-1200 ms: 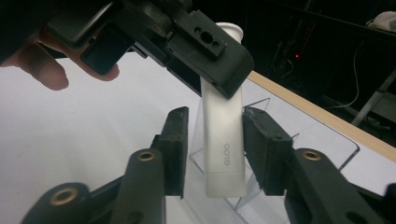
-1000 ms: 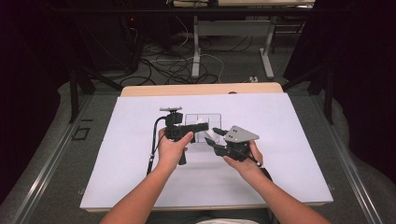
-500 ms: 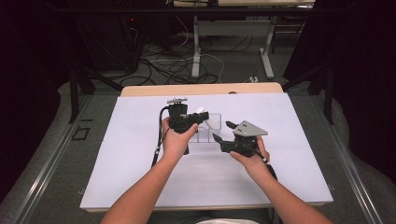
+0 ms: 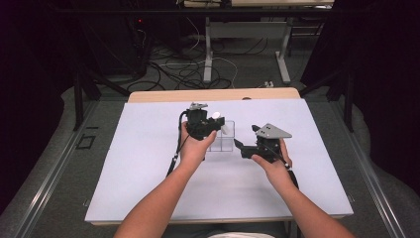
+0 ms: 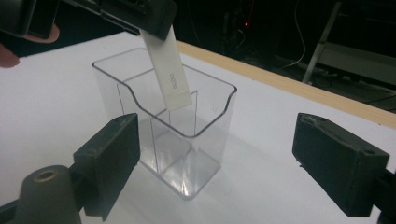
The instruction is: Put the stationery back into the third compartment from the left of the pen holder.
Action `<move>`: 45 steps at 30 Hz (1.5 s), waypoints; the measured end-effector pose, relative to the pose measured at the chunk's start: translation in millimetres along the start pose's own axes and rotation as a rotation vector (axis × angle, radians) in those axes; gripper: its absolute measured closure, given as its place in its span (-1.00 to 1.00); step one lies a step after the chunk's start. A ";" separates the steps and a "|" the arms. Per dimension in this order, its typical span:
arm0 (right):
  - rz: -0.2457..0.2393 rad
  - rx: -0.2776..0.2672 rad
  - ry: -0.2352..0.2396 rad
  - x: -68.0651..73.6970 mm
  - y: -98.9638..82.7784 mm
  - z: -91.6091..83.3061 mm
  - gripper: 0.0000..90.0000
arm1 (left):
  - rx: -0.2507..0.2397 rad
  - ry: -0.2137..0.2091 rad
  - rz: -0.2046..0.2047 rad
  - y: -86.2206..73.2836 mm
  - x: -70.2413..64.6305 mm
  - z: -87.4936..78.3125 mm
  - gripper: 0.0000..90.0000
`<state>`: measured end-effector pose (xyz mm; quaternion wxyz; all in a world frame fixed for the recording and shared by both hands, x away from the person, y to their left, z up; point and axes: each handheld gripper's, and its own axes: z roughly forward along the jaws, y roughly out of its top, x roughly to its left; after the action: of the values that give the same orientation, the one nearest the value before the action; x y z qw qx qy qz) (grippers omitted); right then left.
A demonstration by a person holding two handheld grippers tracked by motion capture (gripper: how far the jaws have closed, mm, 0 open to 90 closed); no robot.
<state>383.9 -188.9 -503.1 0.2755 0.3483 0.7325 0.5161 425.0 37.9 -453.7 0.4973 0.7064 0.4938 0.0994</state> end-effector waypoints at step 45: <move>0.067 0.076 -0.016 -15.0 -9.6 0.9 -0.72 | -0.094 0.051 0.237 -4.5 17.3 -37.8 -0.33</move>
<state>391.5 -202.4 -511.8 0.2505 0.3868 0.7373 0.4940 407.0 74.7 -445.0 0.5019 0.7328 0.4143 0.1983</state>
